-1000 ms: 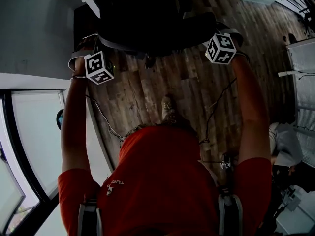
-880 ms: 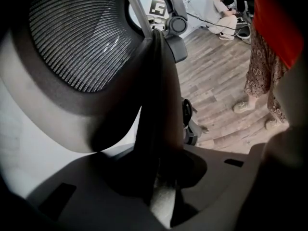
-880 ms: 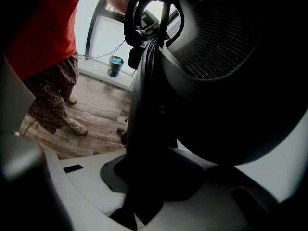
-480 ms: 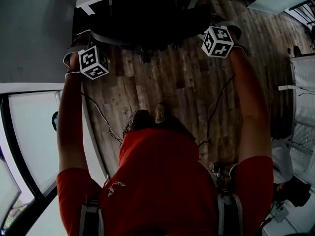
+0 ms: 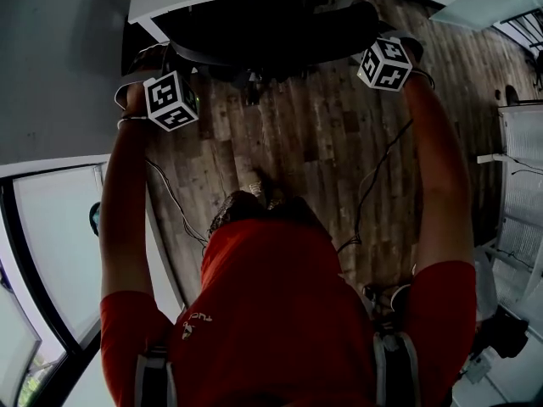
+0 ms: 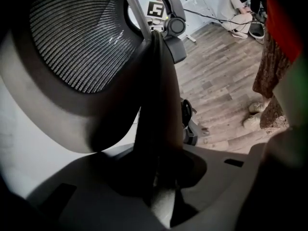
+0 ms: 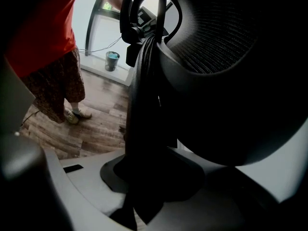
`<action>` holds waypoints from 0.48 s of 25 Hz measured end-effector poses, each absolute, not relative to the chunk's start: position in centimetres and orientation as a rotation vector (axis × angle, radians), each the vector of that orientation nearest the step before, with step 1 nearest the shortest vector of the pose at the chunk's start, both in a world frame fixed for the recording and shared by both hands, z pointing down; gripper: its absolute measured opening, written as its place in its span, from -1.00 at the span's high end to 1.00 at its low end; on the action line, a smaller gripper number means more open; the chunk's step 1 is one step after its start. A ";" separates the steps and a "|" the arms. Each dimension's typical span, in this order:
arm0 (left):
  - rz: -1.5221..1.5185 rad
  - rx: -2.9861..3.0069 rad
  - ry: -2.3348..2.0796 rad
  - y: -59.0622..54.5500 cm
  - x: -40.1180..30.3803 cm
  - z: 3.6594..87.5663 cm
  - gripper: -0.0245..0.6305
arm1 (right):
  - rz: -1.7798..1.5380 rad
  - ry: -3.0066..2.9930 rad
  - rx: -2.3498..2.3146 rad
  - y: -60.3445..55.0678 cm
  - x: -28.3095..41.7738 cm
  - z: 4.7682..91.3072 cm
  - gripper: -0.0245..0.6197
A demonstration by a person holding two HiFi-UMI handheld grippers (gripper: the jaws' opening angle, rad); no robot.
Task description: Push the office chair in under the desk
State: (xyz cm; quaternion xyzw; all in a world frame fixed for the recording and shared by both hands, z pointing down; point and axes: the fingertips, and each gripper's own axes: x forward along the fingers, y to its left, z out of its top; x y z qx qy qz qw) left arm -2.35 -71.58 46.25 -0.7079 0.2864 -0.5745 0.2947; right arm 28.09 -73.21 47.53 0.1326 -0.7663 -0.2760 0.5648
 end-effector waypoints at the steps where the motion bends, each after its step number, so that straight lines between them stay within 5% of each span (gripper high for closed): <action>1: -1.527 -1.881 0.764 -72.1 -2.4 46.2 0.57 | -0.648 -1.801 0.315 -73.7 28.1 47.5 0.53; 12: -1.544 -1.872 0.782 -77.1 -2.2 46.2 0.56 | -0.648 -1.804 0.313 -79.1 28.2 47.4 0.53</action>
